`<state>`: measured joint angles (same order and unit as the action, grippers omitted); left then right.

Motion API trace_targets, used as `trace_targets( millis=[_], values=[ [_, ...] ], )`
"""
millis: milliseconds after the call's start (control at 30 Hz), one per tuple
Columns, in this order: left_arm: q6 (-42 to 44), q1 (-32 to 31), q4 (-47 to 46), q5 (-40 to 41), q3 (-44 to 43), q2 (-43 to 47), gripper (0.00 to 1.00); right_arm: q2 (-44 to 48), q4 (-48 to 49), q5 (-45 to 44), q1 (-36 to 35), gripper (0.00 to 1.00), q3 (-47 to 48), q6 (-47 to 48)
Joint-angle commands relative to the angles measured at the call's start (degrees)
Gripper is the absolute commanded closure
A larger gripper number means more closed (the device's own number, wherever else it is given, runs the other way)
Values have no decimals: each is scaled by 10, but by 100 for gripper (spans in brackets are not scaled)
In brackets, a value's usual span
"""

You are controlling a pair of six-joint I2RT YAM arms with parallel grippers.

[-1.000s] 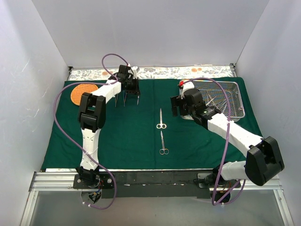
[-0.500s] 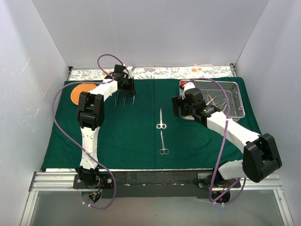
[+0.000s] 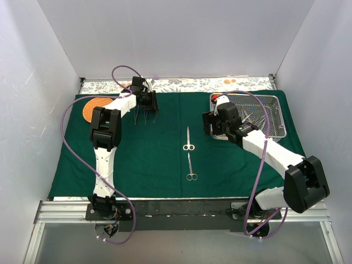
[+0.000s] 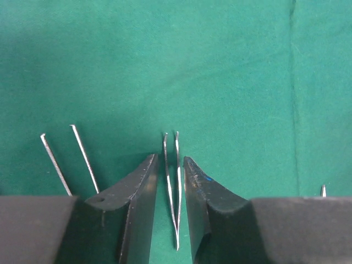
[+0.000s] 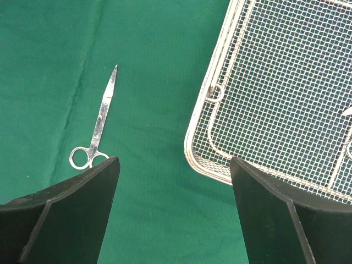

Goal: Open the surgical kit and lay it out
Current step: Place the medical item in the surgical kit.

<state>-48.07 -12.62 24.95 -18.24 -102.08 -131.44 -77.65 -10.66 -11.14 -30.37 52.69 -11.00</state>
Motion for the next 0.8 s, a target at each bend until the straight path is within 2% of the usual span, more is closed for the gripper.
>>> trace_targets(
  millis=[0, 467, 667, 767],
  values=[
    [-16, 8, -10, 14, 14, 21, 74, 3, -3, 9, 3, 11, 1, -2],
    [-61, 8, -21, 30, 29, 59, 73, 2, -3, 9, 9, 12, 6, 3],
    [-112, 8, -17, 25, 47, 119, 58, -1, -10, -6, 34, 12, 29, 12],
    [-141, 8, -15, 23, 79, 153, 44, -5, -10, -6, 45, 12, 34, 15]
  ],
)
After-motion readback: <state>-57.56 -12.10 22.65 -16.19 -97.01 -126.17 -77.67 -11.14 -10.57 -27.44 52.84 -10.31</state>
